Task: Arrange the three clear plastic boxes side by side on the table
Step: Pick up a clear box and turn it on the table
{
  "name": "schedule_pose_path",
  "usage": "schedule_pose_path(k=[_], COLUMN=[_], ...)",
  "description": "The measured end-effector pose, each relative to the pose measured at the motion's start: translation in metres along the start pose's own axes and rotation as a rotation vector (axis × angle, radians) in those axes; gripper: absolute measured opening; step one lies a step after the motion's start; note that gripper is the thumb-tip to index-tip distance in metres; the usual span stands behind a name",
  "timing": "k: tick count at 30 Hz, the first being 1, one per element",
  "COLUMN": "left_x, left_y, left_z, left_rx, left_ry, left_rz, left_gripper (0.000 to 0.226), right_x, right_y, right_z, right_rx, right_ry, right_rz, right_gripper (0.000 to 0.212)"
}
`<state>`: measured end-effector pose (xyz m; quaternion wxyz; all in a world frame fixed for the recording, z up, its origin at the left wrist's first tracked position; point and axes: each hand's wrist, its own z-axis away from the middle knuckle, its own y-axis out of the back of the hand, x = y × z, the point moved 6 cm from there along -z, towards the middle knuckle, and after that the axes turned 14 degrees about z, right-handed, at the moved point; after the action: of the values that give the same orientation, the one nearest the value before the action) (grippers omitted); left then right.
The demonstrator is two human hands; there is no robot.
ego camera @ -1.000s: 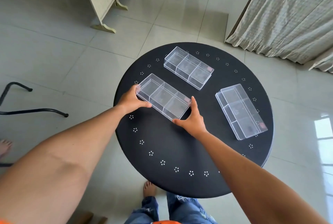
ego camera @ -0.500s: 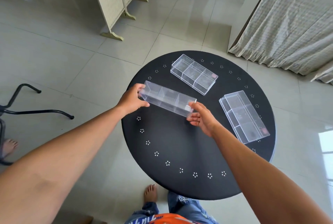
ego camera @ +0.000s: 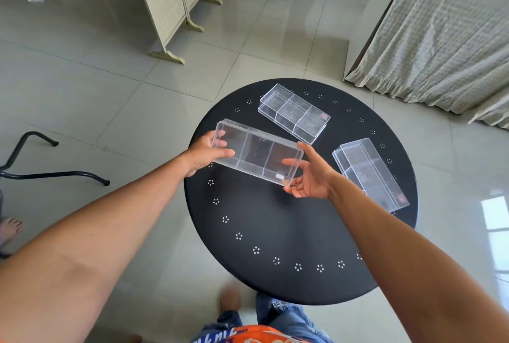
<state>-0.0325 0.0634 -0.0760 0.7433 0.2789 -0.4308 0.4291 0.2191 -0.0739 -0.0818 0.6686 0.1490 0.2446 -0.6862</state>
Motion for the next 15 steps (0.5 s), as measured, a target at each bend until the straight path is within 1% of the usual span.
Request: schedule_pose_path(k=[2, 4, 7, 8, 11, 13, 15], left_x=[-0.006, -0.011, -0.018, -0.02, -0.026, -0.029, -0.029], left_y=[-0.001, -0.001, -0.004, -0.005, -0.009, -0.01, -0.01], left_z=[0.001, 0.002, 0.0, 0.0, -0.002, -0.003, -0.002], left_rx=[0.023, 0.06, 0.092, 0.092, 0.06, 0.067, 0.103], left_ry=[0.049, 0.076, 0.116, 0.135, 0.191, 0.209, 0.206], left_rz=[-0.013, -0.023, 0.008, 0.022, 0.031, 0.037, 0.041], left_gripper=[0.078, 0.078, 0.077, 0.072, 0.035, 0.026, 0.024], right_x=[-0.003, -0.006, -0.011, -0.012, -0.009, -0.008, -0.008], right_y=[0.004, 0.006, 0.004, 0.001, -0.002, -0.001, 0.001], right_z=[0.0, -0.001, -0.004, -0.005, -0.009, -0.014, -0.018], right_rx=[0.123, 0.229, 0.304, 0.31, 0.314, 0.333, 0.375], right_ry=[-0.036, -0.035, -0.008, -0.005, -0.02, -0.017, -0.003], right_rz=[0.084, 0.149, 0.197, 0.233, 0.362, 0.413, 0.453], right_gripper=[0.082, 0.088, 0.089, 0.084, 0.053, 0.041, 0.037])
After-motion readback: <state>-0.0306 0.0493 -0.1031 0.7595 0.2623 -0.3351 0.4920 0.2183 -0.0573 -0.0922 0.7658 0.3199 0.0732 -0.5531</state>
